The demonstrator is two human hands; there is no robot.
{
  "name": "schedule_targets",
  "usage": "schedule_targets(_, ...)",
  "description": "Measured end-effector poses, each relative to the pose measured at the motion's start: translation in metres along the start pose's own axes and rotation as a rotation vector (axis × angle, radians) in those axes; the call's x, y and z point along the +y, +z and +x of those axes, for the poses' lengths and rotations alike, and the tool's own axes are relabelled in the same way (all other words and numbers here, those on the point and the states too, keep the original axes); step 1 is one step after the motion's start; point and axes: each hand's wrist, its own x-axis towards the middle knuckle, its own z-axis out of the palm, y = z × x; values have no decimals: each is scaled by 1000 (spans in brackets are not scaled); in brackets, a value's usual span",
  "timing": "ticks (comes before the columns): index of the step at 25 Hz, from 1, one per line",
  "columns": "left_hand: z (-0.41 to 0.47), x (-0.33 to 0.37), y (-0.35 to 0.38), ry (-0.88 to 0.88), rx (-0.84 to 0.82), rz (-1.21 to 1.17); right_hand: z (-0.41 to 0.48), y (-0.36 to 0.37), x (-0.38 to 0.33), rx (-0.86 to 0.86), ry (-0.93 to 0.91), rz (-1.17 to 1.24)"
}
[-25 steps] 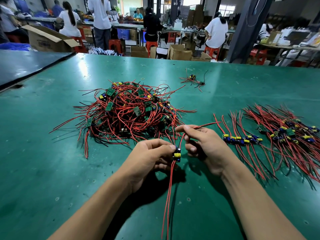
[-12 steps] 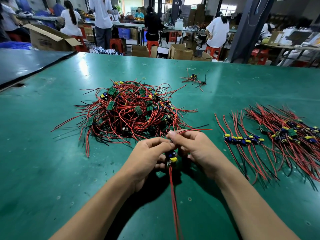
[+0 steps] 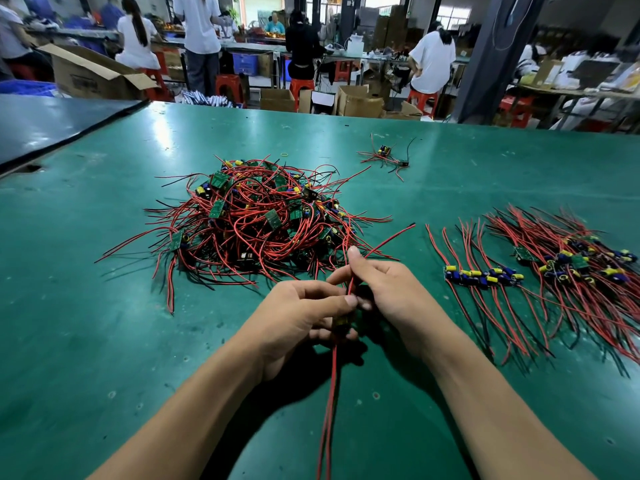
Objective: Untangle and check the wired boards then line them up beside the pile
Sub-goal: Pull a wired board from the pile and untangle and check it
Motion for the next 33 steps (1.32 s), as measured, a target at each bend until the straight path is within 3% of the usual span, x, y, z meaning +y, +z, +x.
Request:
schedule_targets(8, -5, 2, 6, 38, -6, 63, 6, -3, -1, 116, -12, 127)
schedule_targets(14, -5, -1, 10, 57, 38, 119, 4, 2, -1, 123, -14, 59)
schedule_targets(20, -6, 0, 12, 75, 52, -40, -7, 7, 1, -161, -28, 34)
schedule_targets(24, -4, 2, 7, 33, 23, -128, -8, 2, -1, -214, 4, 97)
schedule_targets(28, -2, -2, 5, 70, -17, -100, -6, 1, 0, -170, 46, 144)
schedule_targets(33, -4, -5, 8, 135, -76, 36, -1, -4, -5, 28, 64, 80)
